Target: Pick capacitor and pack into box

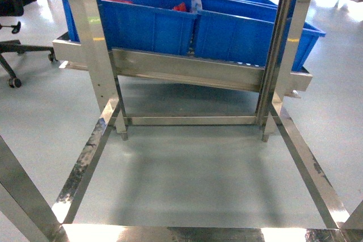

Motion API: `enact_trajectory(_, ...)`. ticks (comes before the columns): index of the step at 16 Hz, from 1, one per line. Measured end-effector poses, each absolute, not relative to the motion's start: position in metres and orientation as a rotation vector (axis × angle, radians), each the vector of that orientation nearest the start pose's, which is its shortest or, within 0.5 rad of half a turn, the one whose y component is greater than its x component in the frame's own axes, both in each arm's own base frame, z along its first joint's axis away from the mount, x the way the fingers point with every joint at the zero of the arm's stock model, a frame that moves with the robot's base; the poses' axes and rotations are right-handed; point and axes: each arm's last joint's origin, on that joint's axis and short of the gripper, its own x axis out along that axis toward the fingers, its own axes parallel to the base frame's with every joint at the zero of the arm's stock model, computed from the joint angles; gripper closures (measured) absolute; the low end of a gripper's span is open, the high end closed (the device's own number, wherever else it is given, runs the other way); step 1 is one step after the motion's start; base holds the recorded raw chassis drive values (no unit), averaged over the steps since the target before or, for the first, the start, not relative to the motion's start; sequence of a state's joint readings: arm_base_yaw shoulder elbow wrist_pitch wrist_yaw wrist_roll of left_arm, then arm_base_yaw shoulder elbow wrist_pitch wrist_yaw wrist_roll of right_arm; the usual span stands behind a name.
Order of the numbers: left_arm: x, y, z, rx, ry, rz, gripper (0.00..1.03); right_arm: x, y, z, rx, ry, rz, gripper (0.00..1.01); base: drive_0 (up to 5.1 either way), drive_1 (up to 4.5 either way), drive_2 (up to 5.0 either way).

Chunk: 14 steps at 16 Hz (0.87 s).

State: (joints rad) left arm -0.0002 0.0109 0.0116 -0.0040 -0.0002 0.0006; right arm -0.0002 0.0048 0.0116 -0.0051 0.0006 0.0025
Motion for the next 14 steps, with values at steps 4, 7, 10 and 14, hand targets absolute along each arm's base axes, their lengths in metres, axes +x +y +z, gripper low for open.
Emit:
enact_trajectory(4,0.0977,0.0000,0.1662,0.000,0.003,0.000,0.05,0.0973,0.0000,0.1666,0.002,-0.002,-0.001,0.03,0.0,0.00,0.0)
enact_trajectory(7,0.0977,0.0000,0.1662,0.000,0.003,0.000,0.05,0.0973,0.0000,0.1666,0.002,-0.002,-0.001,0.03,0.0,0.00,0.0)
enact_trajectory(10,0.0977,0.0000,0.1661,0.001,0.004,0.000,0.05,0.0973,0.0000,0.1665,0.002,-0.001,-0.001,0.03,0.0,0.00,0.0)
enact_trajectory(14,0.0977,0.0000,0.1661,0.001,0.005,0.001,0.05,0.0973,0.0000,0.1665,0.003,-0.001,-0.001,0.03,0.0,0.00,0.0)
